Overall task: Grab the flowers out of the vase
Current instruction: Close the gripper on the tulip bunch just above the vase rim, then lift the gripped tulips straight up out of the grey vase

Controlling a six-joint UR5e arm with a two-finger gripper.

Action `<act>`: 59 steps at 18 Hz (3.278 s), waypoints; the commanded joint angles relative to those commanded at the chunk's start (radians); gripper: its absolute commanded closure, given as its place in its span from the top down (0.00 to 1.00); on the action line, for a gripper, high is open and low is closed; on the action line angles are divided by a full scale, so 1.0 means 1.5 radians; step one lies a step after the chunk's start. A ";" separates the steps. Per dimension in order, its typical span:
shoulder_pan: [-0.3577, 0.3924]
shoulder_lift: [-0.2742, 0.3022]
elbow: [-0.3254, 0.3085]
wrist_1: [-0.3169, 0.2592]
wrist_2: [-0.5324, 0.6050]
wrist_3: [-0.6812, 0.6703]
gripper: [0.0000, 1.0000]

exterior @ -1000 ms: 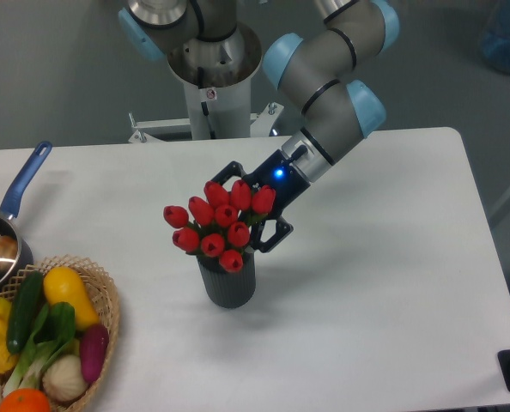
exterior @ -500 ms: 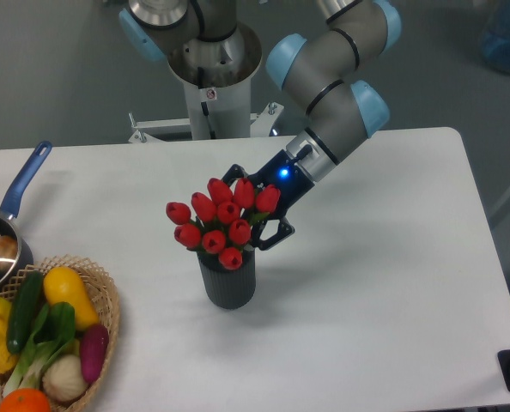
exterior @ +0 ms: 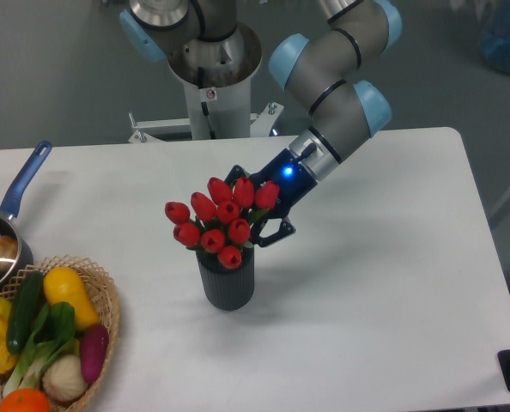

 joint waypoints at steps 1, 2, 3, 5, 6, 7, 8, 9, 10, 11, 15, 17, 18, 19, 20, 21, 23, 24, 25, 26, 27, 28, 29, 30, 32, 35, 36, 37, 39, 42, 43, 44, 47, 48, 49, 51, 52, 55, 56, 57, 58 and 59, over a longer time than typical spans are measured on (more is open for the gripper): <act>0.000 -0.002 0.000 -0.001 -0.004 0.000 0.47; 0.001 -0.003 -0.001 -0.001 -0.013 0.000 0.47; 0.005 -0.003 -0.001 -0.001 -0.024 0.000 0.47; 0.009 -0.003 -0.005 -0.002 -0.027 0.000 0.47; 0.012 -0.003 -0.007 -0.002 -0.028 0.000 0.46; 0.012 -0.003 -0.007 -0.002 -0.028 0.000 0.42; 0.012 -0.003 -0.007 -0.003 -0.028 0.000 0.38; 0.013 -0.003 -0.007 -0.003 -0.028 0.000 0.38; 0.014 -0.003 -0.007 -0.003 -0.029 0.000 0.39; 0.015 -0.003 -0.007 -0.004 -0.034 0.000 0.39; 0.017 0.000 -0.006 -0.004 -0.067 0.000 0.39; 0.018 0.000 -0.006 -0.003 -0.077 0.000 0.40; 0.018 0.000 -0.006 -0.003 -0.085 0.000 0.40; 0.018 0.001 -0.006 -0.002 -0.097 0.000 0.40; 0.019 0.003 -0.006 -0.002 -0.111 0.000 0.40; 0.023 0.007 -0.006 -0.002 -0.123 -0.001 0.40; 0.028 0.018 -0.006 -0.004 -0.126 -0.007 0.40; 0.029 0.020 -0.006 -0.004 -0.126 -0.007 0.40; 0.029 0.023 -0.006 -0.005 -0.127 -0.010 0.41; 0.029 0.029 -0.006 -0.005 -0.127 -0.015 0.41; 0.032 0.031 -0.006 -0.005 -0.127 -0.020 0.41; 0.037 0.034 -0.006 -0.005 -0.127 -0.020 0.41; 0.039 0.036 -0.006 -0.005 -0.127 -0.021 0.41; 0.040 0.038 -0.006 -0.005 -0.126 -0.021 0.41; 0.046 0.044 -0.005 -0.006 -0.126 -0.025 0.41; 0.048 0.051 -0.003 -0.006 -0.124 -0.025 0.41; 0.048 0.055 -0.003 -0.006 -0.124 -0.026 0.41; 0.048 0.060 -0.004 -0.006 -0.123 -0.027 0.41; 0.050 0.075 -0.003 -0.006 -0.123 -0.054 0.41; 0.056 0.082 -0.001 -0.006 -0.122 -0.074 0.41; 0.056 0.082 -0.001 -0.006 -0.122 -0.074 0.41; 0.057 0.084 -0.001 -0.007 -0.122 -0.074 0.41; 0.066 0.094 0.000 -0.007 -0.122 -0.087 0.41; 0.067 0.097 0.001 -0.007 -0.122 -0.091 0.41; 0.067 0.100 0.003 -0.007 -0.122 -0.097 0.41; 0.070 0.108 0.003 -0.007 -0.123 -0.112 0.41; 0.071 0.113 0.004 -0.007 -0.123 -0.119 0.41; 0.071 0.129 0.006 -0.007 -0.126 -0.148 0.41; 0.071 0.135 0.009 -0.007 -0.126 -0.162 0.41; 0.070 0.138 0.010 -0.007 -0.126 -0.174 0.41; 0.070 0.142 0.010 -0.007 -0.127 -0.182 0.41; 0.068 0.148 0.010 -0.007 -0.127 -0.187 0.41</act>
